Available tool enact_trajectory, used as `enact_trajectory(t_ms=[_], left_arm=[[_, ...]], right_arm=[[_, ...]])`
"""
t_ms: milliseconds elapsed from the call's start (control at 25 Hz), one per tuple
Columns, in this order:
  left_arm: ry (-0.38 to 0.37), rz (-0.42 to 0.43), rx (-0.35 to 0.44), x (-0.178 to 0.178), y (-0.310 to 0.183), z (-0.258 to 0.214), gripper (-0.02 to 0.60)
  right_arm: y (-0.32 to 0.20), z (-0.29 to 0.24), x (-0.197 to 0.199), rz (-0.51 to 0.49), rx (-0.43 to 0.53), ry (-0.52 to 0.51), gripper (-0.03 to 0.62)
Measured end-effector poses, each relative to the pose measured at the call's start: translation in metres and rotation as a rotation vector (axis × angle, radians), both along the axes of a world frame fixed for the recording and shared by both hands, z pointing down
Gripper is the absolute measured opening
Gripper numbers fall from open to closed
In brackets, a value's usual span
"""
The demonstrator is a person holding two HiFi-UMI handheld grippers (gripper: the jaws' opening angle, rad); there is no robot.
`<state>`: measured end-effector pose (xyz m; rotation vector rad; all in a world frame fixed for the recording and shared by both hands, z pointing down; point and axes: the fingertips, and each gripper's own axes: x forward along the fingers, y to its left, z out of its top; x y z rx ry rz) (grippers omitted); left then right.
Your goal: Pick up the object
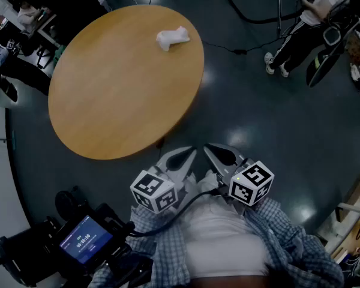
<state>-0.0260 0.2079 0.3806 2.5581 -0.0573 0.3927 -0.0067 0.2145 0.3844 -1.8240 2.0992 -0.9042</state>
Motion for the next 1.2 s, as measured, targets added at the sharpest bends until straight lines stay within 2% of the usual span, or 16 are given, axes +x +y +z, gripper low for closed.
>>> enact_trajectory(t_ms=[480, 880, 1120, 1200], left_arm=[[0.013, 0.005, -0.001, 0.0, 0.0, -0.002, 0.002], [0.029, 0.009, 0.013, -0.004, -0.007, -0.003, 0.002], [0.042, 0.007, 0.019, -0.032, -0.039, -0.011, 0.002], [0.04, -0.005, 0.024, -0.018, -0.06, -0.013, 0.002]], right_arm=[[0.001, 0.001, -0.002, 0.003, -0.002, 0.015, 0.006], [-0.002, 0.004, 0.009, 0.061, -0.01, 0.018, 0.006], [-0.026, -0.006, 0.0, 0.118, -0.006, 0.069, 0.006], [-0.044, -0.01, 0.023, 0.134, -0.008, 0.09, 0.006]])
